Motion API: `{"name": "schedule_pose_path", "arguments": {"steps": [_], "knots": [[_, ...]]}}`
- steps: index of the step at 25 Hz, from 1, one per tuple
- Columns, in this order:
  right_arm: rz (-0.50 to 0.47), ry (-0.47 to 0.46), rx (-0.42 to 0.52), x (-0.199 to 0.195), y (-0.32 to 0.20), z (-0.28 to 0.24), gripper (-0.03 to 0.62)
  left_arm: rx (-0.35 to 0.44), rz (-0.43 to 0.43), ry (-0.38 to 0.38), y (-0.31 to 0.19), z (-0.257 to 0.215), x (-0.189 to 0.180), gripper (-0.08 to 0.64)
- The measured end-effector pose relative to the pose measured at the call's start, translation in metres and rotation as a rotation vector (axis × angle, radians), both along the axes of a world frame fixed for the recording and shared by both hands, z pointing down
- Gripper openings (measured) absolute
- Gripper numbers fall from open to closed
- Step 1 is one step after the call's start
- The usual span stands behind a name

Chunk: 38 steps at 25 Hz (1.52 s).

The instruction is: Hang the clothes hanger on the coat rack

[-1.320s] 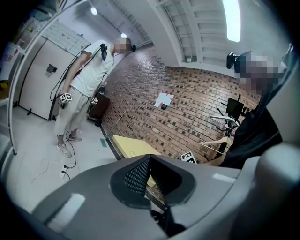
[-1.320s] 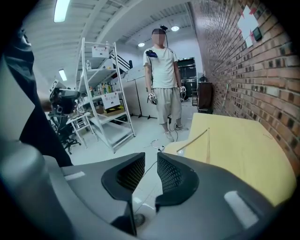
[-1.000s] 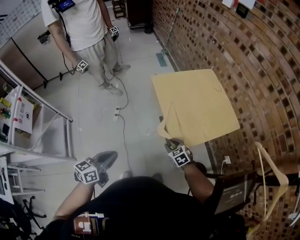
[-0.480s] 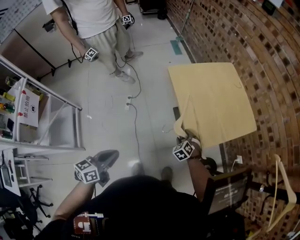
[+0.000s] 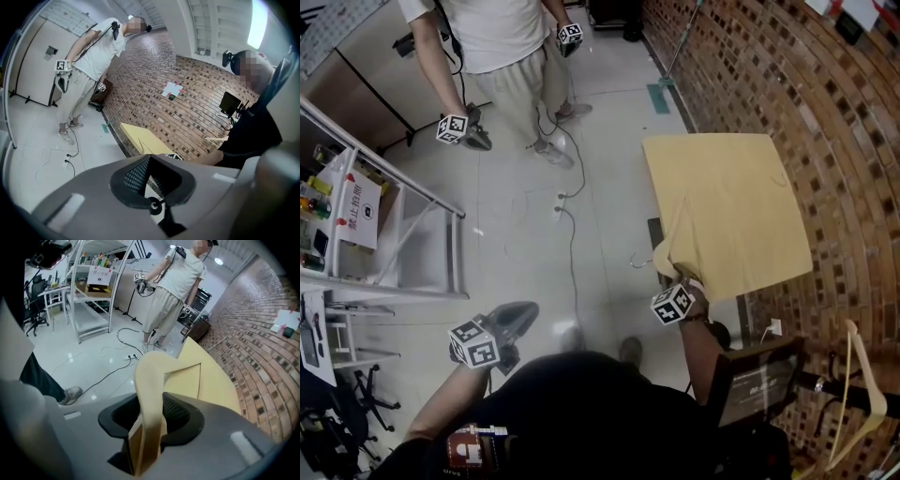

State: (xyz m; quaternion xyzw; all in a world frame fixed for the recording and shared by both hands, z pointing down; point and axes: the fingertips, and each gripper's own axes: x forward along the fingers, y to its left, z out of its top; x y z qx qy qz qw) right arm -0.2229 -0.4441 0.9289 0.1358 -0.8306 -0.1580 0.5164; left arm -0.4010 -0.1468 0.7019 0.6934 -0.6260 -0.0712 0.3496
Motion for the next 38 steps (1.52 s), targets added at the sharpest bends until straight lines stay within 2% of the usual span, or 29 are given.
{"name": "schedule_pose_path", "arguments": {"steps": [7, 17, 20, 23, 38], "knots": [[0.118, -0.217, -0.238, 0.005, 0.008, -0.059, 0.152, 0.041, 0.021, 0.003, -0.008, -0.012, 0.009, -0.005], [0.345, -0.658, -0.629, 0.031, -0.016, -0.16, 0.129, 0.126, 0.048, -0.002, -0.033, -0.035, 0.031, -0.005], [0.375, -0.76, -0.704, 0.041, -0.031, -0.188, 0.106, 0.159, 0.049, -0.007, -0.044, -0.04, 0.033, -0.005], [0.365, -0.825, -0.737, 0.05, -0.034, -0.215, 0.067, 0.189, 0.049, -0.014, -0.051, -0.048, 0.033, -0.005], [0.259, -0.982, -0.699, 0.104, -0.048, -0.347, 0.067, 0.304, 0.055, -0.078, -0.092, -0.104, 0.056, -0.005]]}}
